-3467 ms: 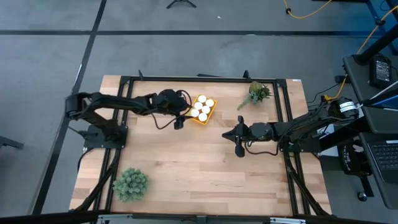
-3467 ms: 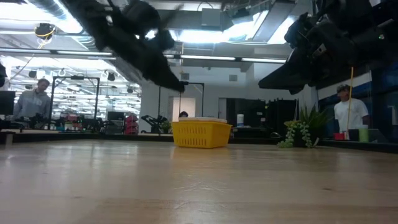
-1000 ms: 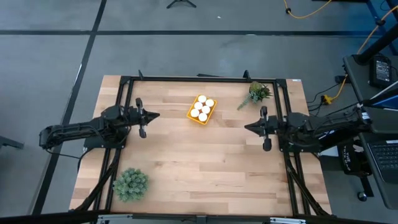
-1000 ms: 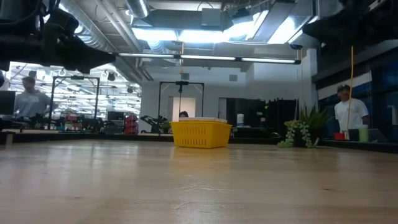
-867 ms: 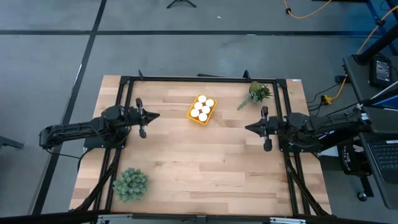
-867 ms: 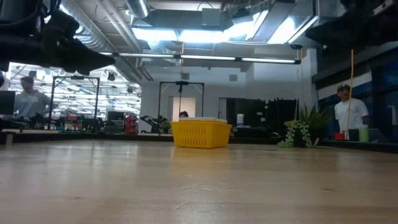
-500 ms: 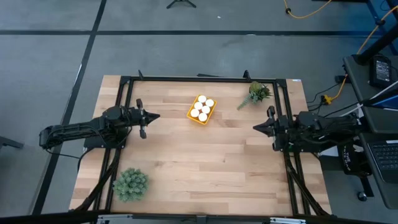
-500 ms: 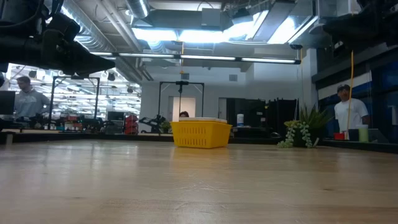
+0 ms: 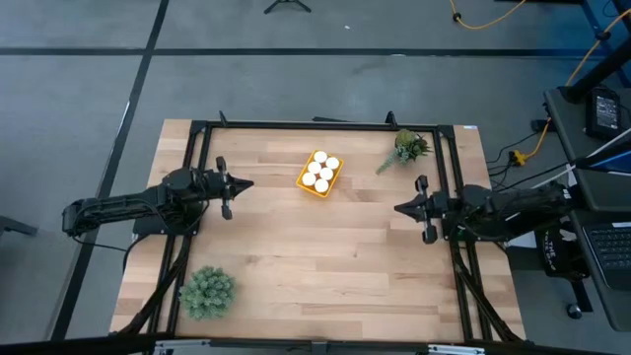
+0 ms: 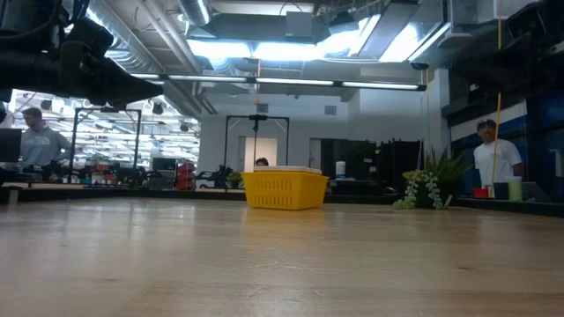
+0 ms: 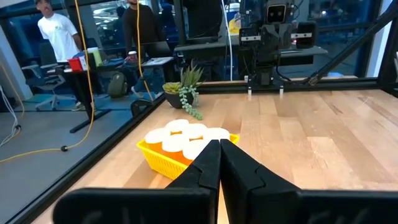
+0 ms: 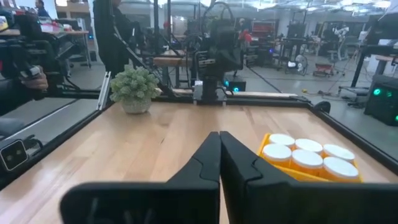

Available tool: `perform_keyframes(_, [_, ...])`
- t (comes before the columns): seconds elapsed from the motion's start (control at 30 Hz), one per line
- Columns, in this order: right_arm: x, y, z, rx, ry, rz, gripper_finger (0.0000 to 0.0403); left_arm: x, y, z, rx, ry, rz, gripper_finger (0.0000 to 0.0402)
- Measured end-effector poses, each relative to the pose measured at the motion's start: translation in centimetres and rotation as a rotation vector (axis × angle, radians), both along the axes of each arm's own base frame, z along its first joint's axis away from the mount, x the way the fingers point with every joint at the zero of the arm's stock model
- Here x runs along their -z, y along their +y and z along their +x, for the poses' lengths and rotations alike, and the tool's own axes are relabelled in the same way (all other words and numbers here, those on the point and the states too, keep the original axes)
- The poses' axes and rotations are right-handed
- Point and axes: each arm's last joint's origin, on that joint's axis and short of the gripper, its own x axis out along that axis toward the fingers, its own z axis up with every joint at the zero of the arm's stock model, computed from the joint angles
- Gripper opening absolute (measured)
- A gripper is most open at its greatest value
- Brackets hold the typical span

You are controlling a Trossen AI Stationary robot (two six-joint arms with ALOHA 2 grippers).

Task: Pick and place pill bottles into a basket
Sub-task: Return to Home Position

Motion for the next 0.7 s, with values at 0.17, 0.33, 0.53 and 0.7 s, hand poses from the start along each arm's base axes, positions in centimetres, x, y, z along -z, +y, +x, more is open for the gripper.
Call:
perform_keyframes(0.17, [0.24,0.02,0.04,-0.003,-0.012,-0.001,0.0002,0.0,0.0,0.0,0.0,-0.01,-0.038,0.0007])
perform_keyframes(0.33, [0.28,0.2,0.04,-0.068,-0.009,-0.002,0.0002,0.06,0.0,0.0,-0.002,-0.018,-0.092,0.0005])
perform_keyframes(0.53, [0.34,0.28,0.03,-0.096,-0.002,-0.004,0.0002,0.07,0.0,0.0,-0.003,-0.026,-0.13,0.0003])
perform_keyframes(0.7, [0.38,0.29,0.03,-0.097,0.002,-0.005,0.0002,0.07,0.0,0.0,-0.003,-0.024,-0.121,0.0011])
